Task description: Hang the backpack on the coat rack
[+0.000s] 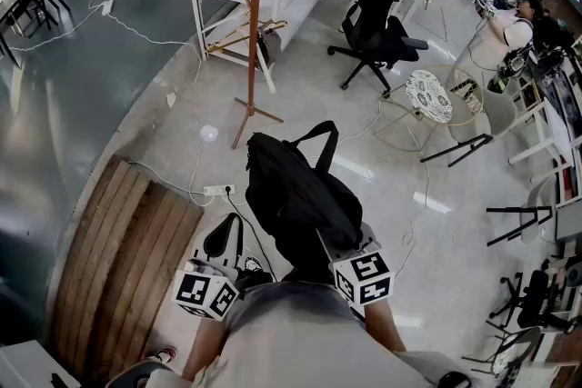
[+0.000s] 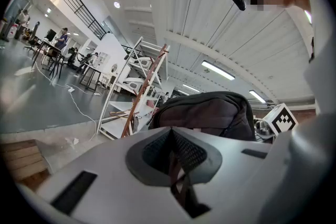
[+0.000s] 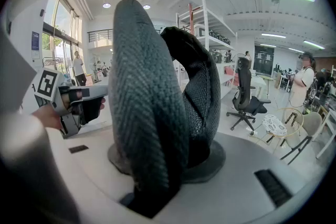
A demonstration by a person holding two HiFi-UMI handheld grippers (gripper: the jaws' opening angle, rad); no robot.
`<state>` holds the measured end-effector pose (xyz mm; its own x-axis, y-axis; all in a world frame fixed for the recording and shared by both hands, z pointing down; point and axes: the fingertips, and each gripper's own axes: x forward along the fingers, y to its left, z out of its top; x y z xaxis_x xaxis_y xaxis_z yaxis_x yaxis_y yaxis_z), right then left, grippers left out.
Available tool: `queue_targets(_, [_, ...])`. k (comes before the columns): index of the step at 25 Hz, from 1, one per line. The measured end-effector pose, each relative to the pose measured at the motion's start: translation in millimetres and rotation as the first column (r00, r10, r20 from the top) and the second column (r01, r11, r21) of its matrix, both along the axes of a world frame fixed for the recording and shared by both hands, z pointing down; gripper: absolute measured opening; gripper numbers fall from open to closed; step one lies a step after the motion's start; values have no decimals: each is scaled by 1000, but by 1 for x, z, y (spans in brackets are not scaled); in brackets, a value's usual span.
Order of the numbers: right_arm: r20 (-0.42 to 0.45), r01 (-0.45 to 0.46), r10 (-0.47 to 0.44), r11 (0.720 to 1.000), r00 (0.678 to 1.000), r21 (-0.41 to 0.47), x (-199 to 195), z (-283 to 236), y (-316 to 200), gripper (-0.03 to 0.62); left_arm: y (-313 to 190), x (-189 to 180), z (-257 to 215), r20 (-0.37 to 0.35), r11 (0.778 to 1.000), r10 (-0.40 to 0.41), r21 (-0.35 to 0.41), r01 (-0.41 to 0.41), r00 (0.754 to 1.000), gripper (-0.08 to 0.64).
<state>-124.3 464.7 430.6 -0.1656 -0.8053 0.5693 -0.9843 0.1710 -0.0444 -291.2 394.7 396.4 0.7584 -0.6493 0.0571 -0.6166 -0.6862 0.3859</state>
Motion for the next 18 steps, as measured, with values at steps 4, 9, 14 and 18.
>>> queue_targets(4, [-3,-4,4,1000,1000,11,-7,0,-7,138,-10,-10,0,7,1000,-8,24,8,1000,6])
queue_targets(9, [9,-34,34,999,999,8,-9,-1,-12,138,-24,-23,8,84,1000,-22,12,21,996,6])
queue_targets(14, [6,-65,65,997,998,41,-6,-16,-22,141,-37,-39,14,95,999,-36,-18,37,995,6])
queue_targets(18, [6,-90,90,996,996,21,4,-13,-28,141,-40,-30,23,87,999,-1,-45,5,996,6])
